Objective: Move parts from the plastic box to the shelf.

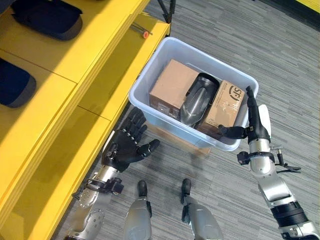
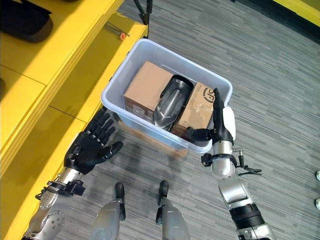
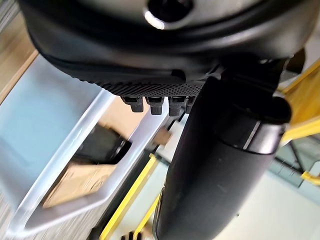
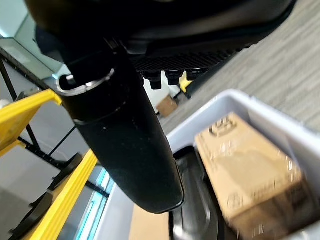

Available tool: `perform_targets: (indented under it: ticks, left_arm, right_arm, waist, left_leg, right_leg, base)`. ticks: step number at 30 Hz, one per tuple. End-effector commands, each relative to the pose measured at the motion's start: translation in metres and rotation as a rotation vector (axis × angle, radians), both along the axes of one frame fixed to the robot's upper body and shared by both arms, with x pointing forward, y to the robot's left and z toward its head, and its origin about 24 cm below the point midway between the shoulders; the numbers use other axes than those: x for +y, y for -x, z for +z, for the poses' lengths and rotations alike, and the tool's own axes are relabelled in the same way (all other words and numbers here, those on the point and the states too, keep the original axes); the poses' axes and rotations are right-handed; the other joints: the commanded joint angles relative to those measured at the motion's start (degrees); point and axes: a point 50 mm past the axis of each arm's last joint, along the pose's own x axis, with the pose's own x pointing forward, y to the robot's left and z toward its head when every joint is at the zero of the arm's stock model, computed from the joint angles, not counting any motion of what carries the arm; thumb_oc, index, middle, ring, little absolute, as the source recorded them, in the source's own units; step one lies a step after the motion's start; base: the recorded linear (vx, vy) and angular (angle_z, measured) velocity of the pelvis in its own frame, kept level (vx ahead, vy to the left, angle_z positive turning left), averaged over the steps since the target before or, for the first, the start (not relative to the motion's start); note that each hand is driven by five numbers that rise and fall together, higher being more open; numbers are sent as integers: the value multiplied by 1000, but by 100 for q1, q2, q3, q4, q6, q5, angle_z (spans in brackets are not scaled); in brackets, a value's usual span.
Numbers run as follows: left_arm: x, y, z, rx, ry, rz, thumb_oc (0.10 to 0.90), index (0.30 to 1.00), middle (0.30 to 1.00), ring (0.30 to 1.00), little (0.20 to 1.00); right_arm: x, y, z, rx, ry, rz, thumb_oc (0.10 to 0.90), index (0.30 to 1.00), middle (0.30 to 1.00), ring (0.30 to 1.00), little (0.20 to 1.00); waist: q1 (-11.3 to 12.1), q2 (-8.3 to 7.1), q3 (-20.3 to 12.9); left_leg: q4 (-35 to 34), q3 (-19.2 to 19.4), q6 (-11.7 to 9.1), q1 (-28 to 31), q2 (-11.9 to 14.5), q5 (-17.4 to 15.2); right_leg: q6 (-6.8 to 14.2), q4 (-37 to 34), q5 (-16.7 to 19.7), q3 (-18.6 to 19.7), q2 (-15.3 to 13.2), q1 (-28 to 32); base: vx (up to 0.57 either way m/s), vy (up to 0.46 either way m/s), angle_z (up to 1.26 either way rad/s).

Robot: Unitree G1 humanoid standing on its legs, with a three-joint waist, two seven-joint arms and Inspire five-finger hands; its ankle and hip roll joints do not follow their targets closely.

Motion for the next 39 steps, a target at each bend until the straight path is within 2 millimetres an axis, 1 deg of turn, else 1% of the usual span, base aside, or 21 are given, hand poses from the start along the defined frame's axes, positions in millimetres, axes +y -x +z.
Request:
perform_targets:
  ticks: [1,2,4,5,9,10,11,12,13,14,15,17,18,22,23,28,29,33,36,37,39]
  left_arm:
    - [-15,7,32,-199,61,-95,900,1000,1000,1000,1000]
    - [-15,7,31,-189,62,-115,900,1000,1000,1000,1000]
    - [-16,8,29,-181,66,-125,900,1000,1000,1000,1000]
    - [-16,8,29,-182,67,-126,900,1000,1000,1000,1000]
    - [-22,5,26,-158,55,-165,900,1000,1000,1000,1000]
    - [-25,4,24,-141,50,-191,900,1000,1000,1000,1000]
    - [-30,3,22,-125,25,-241,900,1000,1000,1000,1000]
    - [-30,3,22,-122,17,-252,900,1000,1000,1000,1000]
    - [-32,1,22,-114,-2,-279,900,1000,1000,1000,1000]
    - [-33,-1,24,-106,-13,-302,900,1000,1000,1000,1000]
    - [-34,-1,23,-101,-25,-319,900,1000,1000,1000,1000]
    - [-34,-1,25,-101,-17,-338,900,1000,1000,1000,1000]
    - [-34,-3,28,-118,-21,-350,900,1000,1000,1000,1000]
    - [-34,-5,36,-158,-18,-367,900,1000,1000,1000,1000]
    - [-36,-7,39,-175,-7,-362,900,1000,1000,1000,1000]
    - [-42,-5,43,-216,19,-351,900,1000,1000,1000,1000]
    - [-42,-4,43,-221,25,-350,900,1000,1000,1000,1000]
    - [-44,-1,44,-235,33,-352,900,1000,1000,1000,1000]
    - [-46,4,46,-260,28,-359,900,1000,1000,1000,1000]
    - [-48,6,47,-266,40,-365,900,1000,1000,1000,1000]
    - [-49,8,48,-277,47,-361,900,1000,1000,1000,1000]
  right_arm:
    - [-11,-1,54,-213,46,-28,900,1000,1000,1000,1000]
    - [-16,-3,58,-199,-10,-28,900,1000,1000,1000,1000]
    - [-18,-7,57,-156,-124,17,900,1000,1000,1000,1000]
    - [-18,-8,57,-155,-134,20,900,1000,1000,1000,1000]
    - [-28,-12,57,-139,-302,39,900,1000,1000,1000,1000]
    - [-31,-12,57,-135,-377,39,900,1000,1000,1000,1000]
    - [-40,-13,61,-148,-481,16,900,1000,1000,1000,1000]
    - [-42,-14,63,-154,-497,12,900,1000,1000,1000,1000]
    - [-51,-17,71,-164,-524,7,900,1000,1000,1000,1000]
    - [-61,-24,90,-199,-565,0,900,1000,1000,1000,1000]
    - [-71,-30,110,-231,-548,-23,900,1000,1000,1000,1000]
    - [-76,-33,134,-259,-515,-19,900,1000,1000,1000,1000]
    - [-73,-37,154,-287,-522,8,900,1000,1000,1000,1000]
    - [-64,-47,186,-304,-605,95,900,1000,1000,1000,1000]
    - [-59,-51,198,-311,-599,112,900,1000,1000,1000,1000]
    - [-45,-54,223,-374,-590,183,900,1000,1000,1000,1000]
    - [-37,-55,230,-383,-603,214,900,1000,1000,1000,1000]
    - [-19,-57,238,-381,-657,266,900,1000,1000,1000,1000]
    - [-10,-60,237,-367,-668,281,900,1000,1000,1000,1000]
    - [-7,-61,235,-360,-677,287,900,1000,1000,1000,1000]
    - [-5,-62,234,-353,-662,295,900,1000,1000,1000,1000]
  waist:
    - [19,246,-652]
    - [8,287,-676]
    - [0,294,-707]
    - [-5,290,-714]
    - [-74,260,-746]
    - [-107,249,-762]
    - [-168,257,-773]
    - [-182,259,-772]
    - [-201,256,-775]
    - [-141,238,-792]
    - [-57,235,-790]
    - [11,273,-748]
    - [65,318,-648]
    - [206,401,-387]
    - [221,469,-258]
    - [225,718,134]
    - [221,778,228]
    - [225,916,301]
    - [231,1008,301]
    - [226,1071,301]
    - [224,1134,301]
  left_leg:
    - [-92,233,291,329,-66,-553]
    - [-99,200,265,401,-58,-578]
    - [-123,170,254,436,-77,-581]
    - [-130,165,256,422,-85,-559]
    - [-42,-38,275,402,-128,-617]
    - [-17,-148,296,398,-141,-640]
    - [-23,-381,303,395,-124,-623]
    - [-27,-427,299,390,-115,-620]
    - [-46,-509,290,382,-84,-626]
    - [-106,-536,252,365,-68,-649]
    - [-123,-596,188,352,-54,-638]
    - [-180,-589,143,314,-29,-591]
    - [-228,-535,100,230,-12,-521]
    - [-211,-470,25,25,34,-436]
    - [-166,-444,-7,-80,54,-410]
    - [33,-471,-48,-429,59,-305]
    - [96,-483,-48,-529,34,-294]
    - [278,-527,-45,-923,1,-273]
    - [366,-537,-40,-1216,-36,-261]
    - [477,-542,-29,-1392,-78,-309]
    - [605,-537,5,-1579,-150,-351]
  right_leg:
    - [135,762,-835,-230,-319,-74]
    - [98,799,-919,-202,-286,-17]
    - [75,792,-945,-156,-256,9]
    - [70,783,-927,-144,-255,-7]
    - [72,843,-956,163,-184,4]
    - [129,891,-940,345,-201,-8]
    - [248,1045,-929,676,-241,-65]
    - [272,1070,-930,732,-247,-77]
    - [348,1096,-914,861,-262,-119]
    - [368,937,-910,865,-284,-65]
    - [409,750,-831,815,-333,-12]
    - [423,656,-814,745,-347,-19]
    - [430,608,-793,643,-376,-91]
    - [395,629,-785,394,-434,-295]
    - [356,717,-815,316,-446,-430]
    - [171,1101,-987,270,-416,-808]
    - [135,1244,-1038,276,-416,-948]
    - [42,1666,-1184,326,-391,-1447]
    - [-4,1873,-1236,366,-405,-1815]
    - [-33,2069,-1328,423,-416,-2042]
    - [-58,2309,-1400,476,-435,-2301]
  base:
    - [91,23,2]
    - [76,27,0]
    - [40,18,0]
    - [28,34,5]
    - [29,-24,8]
    - [61,-166,14]
    - [56,-178,20]
    - [31,-205,50]
    - [-23,-204,84]
    - [-37,-256,103]
    - [-55,-211,86]
    - [-125,-109,37]
    - [-224,-86,15]
    - [-206,-49,-2]
    - [-144,3,-4]
    - [-109,-19,-3]
    - [-80,-17,-1]
    - [-34,-38,-4]
    - [-35,-9,-3]
    - [-44,10,0]
    - [-65,31,5]
